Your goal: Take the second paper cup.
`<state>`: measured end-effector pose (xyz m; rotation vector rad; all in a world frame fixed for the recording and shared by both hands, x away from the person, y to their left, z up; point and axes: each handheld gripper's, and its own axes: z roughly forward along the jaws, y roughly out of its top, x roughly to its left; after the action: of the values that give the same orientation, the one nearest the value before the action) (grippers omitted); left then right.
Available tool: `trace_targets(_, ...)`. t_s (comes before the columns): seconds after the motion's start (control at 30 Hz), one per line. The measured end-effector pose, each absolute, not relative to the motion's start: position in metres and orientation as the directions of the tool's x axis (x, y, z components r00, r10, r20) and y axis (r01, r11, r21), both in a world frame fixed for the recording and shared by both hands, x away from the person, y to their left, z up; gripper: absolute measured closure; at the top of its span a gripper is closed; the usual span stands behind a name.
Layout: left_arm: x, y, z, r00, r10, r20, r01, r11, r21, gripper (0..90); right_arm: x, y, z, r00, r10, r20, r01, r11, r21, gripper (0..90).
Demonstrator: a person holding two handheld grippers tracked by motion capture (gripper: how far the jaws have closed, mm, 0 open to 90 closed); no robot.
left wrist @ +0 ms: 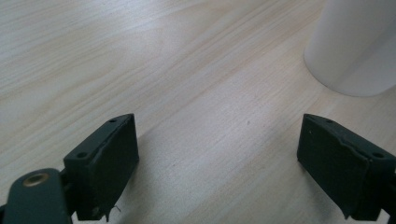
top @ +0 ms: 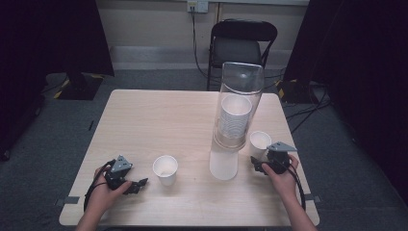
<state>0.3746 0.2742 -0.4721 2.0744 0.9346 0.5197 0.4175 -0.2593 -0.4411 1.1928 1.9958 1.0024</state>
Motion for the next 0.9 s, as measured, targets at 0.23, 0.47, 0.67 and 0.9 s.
trace_targets(0.23,0.375,0.274,-0.472,0.645,0.763,0.045,0.441,-0.420,0.793,12.0,0.402,-0.265,-0.445,-0.466,0.878,-0.105,0.466,0.345,0.815,14.7)
trace_targets(0.47,0.375,0.274,-0.472,0.645,0.763,0.044,0.441,-0.419,0.794,12.0,0.382,-0.269,-0.448,-0.522,0.850,-0.071,0.453,0.348,0.821,14.8)
trace_targets(0.67,0.375,0.274,-0.472,0.645,0.763,0.045,0.441,-0.419,0.793,12.0,0.367,-0.276,-0.450,-0.544,0.836,-0.073,0.448,0.363,0.817,14.8)
trace_targets(0.9,0.375,0.274,-0.472,0.645,0.762,0.046,0.441,-0.421,0.792,12.0,0.356,-0.289,-0.461,-0.543,0.837,-0.064,0.464,0.363,0.808,14.8)
